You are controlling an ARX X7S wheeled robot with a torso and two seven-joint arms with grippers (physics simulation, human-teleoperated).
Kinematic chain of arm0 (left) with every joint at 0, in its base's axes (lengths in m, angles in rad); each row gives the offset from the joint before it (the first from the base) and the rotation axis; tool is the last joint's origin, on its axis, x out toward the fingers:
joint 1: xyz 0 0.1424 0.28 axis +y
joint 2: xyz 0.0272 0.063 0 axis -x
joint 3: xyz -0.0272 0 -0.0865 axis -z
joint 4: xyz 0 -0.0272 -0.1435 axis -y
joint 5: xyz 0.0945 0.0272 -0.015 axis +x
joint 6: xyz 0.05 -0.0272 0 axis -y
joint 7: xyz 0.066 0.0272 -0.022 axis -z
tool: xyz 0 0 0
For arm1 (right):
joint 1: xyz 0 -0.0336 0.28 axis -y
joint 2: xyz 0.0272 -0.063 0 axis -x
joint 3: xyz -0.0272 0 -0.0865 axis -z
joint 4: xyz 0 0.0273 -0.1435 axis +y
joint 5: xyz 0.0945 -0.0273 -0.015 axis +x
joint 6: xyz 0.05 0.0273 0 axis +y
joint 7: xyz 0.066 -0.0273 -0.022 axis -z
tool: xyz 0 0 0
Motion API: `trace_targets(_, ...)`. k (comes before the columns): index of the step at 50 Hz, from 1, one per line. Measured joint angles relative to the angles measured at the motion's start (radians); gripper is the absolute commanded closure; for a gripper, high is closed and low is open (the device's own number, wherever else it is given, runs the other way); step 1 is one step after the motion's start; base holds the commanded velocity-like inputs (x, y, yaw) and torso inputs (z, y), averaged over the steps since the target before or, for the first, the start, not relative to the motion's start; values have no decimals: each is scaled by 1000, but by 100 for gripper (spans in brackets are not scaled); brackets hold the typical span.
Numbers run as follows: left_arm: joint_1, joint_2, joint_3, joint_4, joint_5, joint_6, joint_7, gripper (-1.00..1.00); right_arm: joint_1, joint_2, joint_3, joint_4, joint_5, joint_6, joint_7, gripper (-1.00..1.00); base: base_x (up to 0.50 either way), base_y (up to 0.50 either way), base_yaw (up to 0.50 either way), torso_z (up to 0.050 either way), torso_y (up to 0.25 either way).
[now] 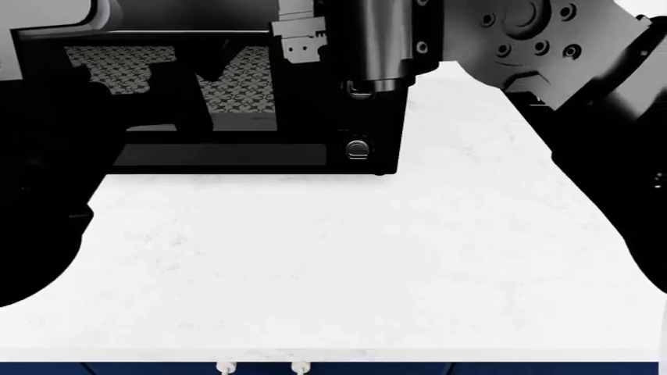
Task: Turn on the toaster oven by setting the timer.
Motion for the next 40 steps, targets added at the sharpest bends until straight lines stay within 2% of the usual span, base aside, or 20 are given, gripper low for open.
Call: trace_targets(40, 6, -11, 13, 2, -9, 17, -4, -100, -6, 2, -6, -8, -1, -11, -2, 100, 0, 0, 0, 0, 0)
